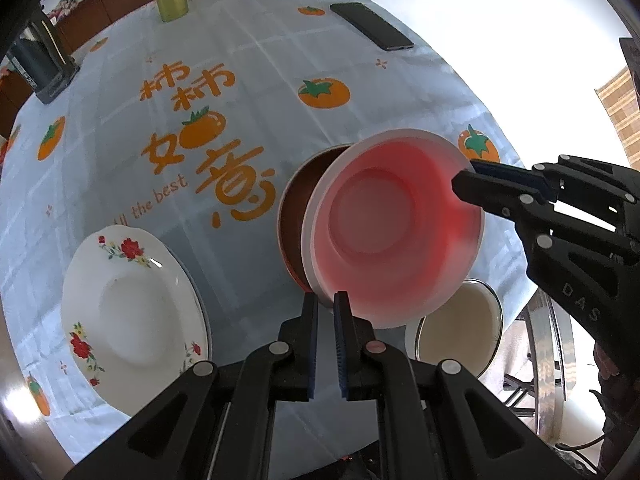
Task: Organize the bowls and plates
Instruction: 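Lower the pink plastic bowl into the steel bowl with both grippers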
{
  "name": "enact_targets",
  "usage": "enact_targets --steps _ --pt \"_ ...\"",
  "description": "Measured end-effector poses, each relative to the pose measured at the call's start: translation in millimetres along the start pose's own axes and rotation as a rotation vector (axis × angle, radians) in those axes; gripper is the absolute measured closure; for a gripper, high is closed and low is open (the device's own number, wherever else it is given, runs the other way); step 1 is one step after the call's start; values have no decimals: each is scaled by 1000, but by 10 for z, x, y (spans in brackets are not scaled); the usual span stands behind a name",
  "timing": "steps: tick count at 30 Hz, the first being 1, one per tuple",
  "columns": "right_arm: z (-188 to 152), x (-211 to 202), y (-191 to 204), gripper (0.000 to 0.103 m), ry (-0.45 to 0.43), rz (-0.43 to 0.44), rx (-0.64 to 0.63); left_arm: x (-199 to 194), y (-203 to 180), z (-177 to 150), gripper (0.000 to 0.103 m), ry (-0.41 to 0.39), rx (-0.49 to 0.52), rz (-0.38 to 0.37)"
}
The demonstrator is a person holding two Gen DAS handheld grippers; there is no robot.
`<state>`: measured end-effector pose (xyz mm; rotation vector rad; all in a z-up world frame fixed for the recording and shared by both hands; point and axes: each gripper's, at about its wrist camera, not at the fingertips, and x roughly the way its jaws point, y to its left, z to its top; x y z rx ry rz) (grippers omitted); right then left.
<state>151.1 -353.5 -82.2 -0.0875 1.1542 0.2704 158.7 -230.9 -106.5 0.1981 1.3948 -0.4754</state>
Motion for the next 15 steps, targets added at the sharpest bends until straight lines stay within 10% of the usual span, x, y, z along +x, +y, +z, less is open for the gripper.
enact_targets --steps 15 --pt "90 151 -30 94 51 7 -38 79 0 28 94 31 -3 -2"
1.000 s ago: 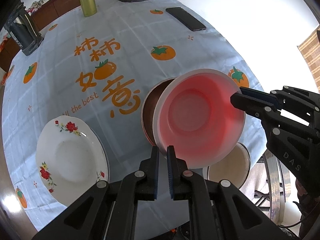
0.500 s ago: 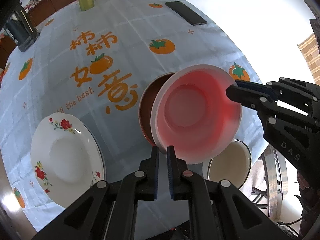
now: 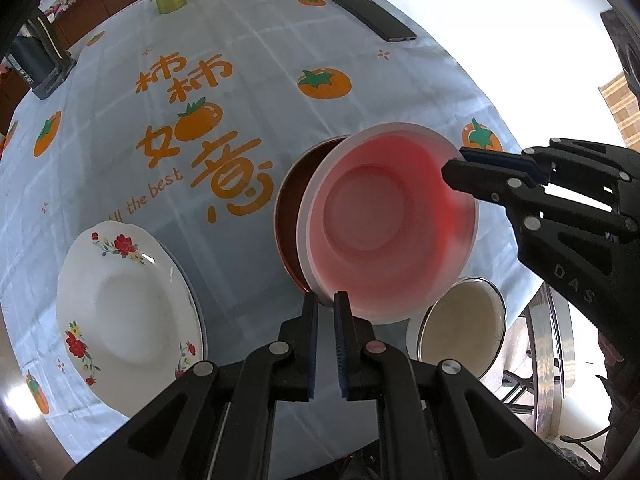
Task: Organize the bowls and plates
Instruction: 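Lower the pink plastic bowl into the steel bowl with both grippers, then open both grippers to release the pink plastic bowl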
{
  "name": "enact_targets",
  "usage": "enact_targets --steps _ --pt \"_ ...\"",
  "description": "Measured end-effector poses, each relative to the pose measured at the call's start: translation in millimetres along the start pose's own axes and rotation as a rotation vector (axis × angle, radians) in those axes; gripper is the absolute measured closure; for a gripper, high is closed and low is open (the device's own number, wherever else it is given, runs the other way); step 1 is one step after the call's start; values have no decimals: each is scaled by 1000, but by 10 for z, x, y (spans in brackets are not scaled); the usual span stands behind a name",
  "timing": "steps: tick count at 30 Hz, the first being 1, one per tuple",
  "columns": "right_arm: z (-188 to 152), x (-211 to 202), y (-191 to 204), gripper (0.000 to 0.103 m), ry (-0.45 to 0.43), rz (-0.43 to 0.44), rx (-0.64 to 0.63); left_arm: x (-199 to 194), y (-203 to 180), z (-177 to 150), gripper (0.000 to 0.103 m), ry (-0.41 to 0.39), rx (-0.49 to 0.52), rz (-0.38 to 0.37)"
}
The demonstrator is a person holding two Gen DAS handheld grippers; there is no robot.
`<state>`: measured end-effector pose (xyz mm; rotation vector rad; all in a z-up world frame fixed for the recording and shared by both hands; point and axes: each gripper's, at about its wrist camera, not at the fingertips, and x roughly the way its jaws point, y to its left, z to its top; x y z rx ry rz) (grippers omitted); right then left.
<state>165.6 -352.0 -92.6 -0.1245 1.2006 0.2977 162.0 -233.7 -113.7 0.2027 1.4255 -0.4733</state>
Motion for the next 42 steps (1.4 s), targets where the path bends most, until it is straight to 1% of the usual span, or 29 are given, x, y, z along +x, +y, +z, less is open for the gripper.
enact_targets --steps 2,3,4,6,7,8,10,13,20,21,24,27,30,32,33,34,35,37,38,39,40,42 --pt "13 22 -5 94 7 0 -3 27 8 -3 94 11 -5 -19" --pt "18 35 -7 94 11 3 -4 27 5 -4 94 14 -7 -40" --pt "22 48 -9 94 16 23 -1 25 -11 -3 94 17 -7 -54" --pt "23 72 5 94 24 76 8 9 -66 -6 94 9 7 -53" --pt "28 82 33 94 26 66 -3 7 -80 -7 94 9 8 -56" --pt "32 91 61 94 27 54 -13 18 -80 -11 94 11 5 -51" --pt "36 98 73 94 22 60 -11 38 -38 -15 94 14 -11 -37" --pt "26 114 41 94 20 37 -9 44 35 -24 94 12 -30 -31" --pt "-13 174 36 95 29 56 -1 32 106 -52 94 1 -48 -14" --pt "-19 170 26 94 22 55 7 37 123 -54 94 0 -52 -13" --pt "-60 156 -6 93 12 57 22 47 162 -66 94 -13 -60 25" --pt "-106 155 -49 93 1 48 46 71 183 -74 94 -9 -69 24" --pt "-143 132 -90 91 -16 36 73 70 158 -81 94 -16 -57 43" --pt "-162 105 -105 87 -29 32 83 75 158 -84 94 -14 -60 40" --pt "-170 97 -115 78 -33 31 87 79 159 -86 94 -13 -63 41" --pt "-182 84 -118 70 -41 25 91 83 160 -87 92 -12 -65 45" --pt "-194 67 -120 66 -52 16 93 86 161 -91 91 -12 -67 49" --pt "-217 42 -128 55 -66 8 103 87 166 -95 86 -13 -68 54" --pt "-230 27 -136 54 -74 7 110 86 171 -99 84 -15 -70 58" --pt "-245 13 -143 52 -80 5 117 82 174 -101 76 -17 -71 61" --pt "-260 2 -149 50 -85 0 122 73 177 -105 65 -23 -72 68" --pt "-290 -11 -158 49 -88 -3 128 39 176 -117 52 -44 -72 80"
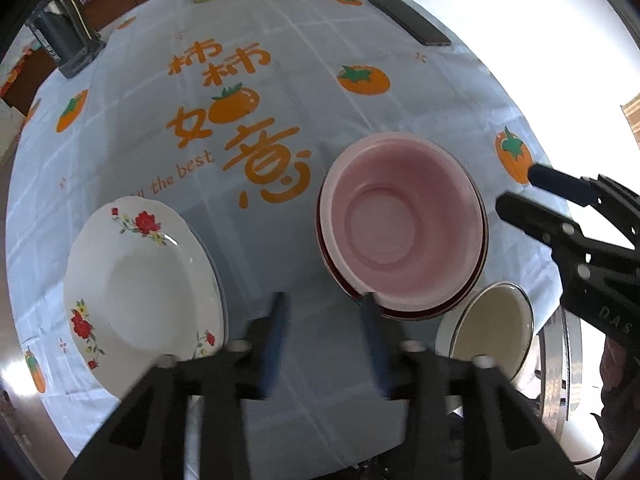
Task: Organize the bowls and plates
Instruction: 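Open both grippers to release the pink plastic bowl, then move both grippers to the rim of the cream enamel bowl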
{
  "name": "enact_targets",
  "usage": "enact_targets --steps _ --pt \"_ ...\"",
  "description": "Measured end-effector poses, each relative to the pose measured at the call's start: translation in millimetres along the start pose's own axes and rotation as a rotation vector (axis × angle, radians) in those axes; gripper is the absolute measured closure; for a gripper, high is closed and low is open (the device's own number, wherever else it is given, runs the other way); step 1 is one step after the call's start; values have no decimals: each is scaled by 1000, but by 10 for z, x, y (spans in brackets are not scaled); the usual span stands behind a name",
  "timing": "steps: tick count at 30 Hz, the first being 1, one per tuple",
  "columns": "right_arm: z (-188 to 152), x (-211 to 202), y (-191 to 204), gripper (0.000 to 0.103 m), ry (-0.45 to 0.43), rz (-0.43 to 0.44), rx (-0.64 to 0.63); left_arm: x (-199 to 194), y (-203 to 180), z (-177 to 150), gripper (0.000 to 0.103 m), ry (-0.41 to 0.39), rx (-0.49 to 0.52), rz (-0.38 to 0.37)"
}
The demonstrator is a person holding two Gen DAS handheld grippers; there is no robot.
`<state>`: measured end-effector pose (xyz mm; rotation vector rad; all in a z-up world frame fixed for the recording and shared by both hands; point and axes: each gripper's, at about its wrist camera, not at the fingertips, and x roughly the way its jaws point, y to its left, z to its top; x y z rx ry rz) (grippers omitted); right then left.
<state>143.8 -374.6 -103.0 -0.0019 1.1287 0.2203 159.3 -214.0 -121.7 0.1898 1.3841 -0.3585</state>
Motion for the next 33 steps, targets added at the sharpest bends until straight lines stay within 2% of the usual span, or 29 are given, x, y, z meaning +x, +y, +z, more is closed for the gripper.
enact_targets --steps 6,11,16,23,33 --pt "-153 -40 -41 49 3 -6 28 -32 -18 -31 51 -6 0 -7" --pt "-362 -122 -88 49 9 -14 52 -105 -133 -125 51 -34 45 16" --pt "-613 -141 -192 49 39 -29 86 -129 -237 -212 51 -35 68 9" --pt "-924 -167 -249 49 69 -33 107 -85 -409 -378 51 -13 97 -39" --pt "-1187 -124 -238 56 106 -19 111 59 -713 -540 51 17 142 -89"
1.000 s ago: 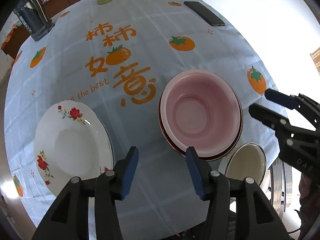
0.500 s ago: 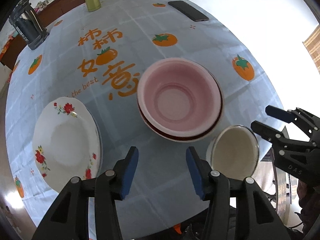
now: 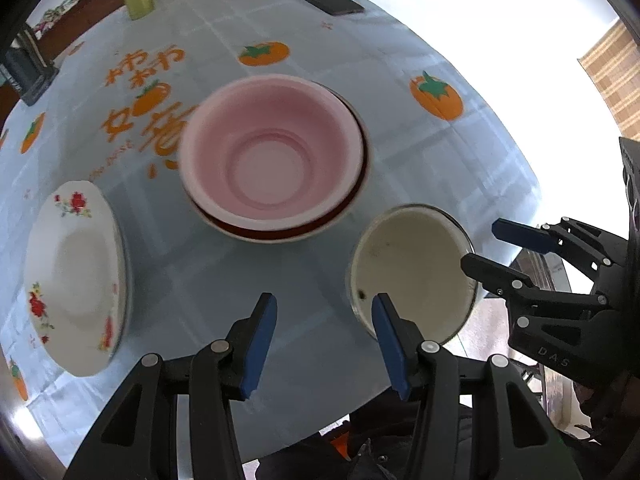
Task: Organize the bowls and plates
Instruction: 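Move both grippers to the rim of the cream enamel bowl, then close both grippers on the cream enamel bowl rim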
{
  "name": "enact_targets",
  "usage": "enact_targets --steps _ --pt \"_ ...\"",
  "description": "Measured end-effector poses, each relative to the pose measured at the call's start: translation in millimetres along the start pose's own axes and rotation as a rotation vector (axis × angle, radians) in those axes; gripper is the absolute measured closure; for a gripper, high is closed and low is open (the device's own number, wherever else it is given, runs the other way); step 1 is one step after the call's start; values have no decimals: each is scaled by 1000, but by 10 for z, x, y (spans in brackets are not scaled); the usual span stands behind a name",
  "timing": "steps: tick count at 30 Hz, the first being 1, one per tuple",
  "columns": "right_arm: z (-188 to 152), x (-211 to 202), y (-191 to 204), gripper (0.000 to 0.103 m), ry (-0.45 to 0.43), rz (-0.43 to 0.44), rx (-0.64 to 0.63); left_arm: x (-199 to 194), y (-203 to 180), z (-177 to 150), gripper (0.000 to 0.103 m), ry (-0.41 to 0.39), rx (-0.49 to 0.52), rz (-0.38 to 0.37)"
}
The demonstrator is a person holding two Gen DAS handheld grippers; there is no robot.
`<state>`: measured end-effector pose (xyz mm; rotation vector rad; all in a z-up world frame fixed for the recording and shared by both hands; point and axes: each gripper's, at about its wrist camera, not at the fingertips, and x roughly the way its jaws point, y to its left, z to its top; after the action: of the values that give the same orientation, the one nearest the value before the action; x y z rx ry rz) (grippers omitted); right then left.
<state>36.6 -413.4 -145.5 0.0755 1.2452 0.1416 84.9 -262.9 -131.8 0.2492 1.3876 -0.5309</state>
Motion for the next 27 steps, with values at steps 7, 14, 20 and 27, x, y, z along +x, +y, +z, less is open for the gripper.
enact_targets --steps 7,14,20,27 --pt "-67 28 -13 66 9 23 2 121 -81 -8 51 27 -2 -13" --pt "-86 74 -17 80 14 54 0 188 -139 -10 51 41 5 -26" --pt "-99 86 -7 86 19 70 -4 257 -99 -30 73 69 -11 -36" --pt "-110 94 15 92 18 81 -4 297 -122 -39 89 78 -11 -55"
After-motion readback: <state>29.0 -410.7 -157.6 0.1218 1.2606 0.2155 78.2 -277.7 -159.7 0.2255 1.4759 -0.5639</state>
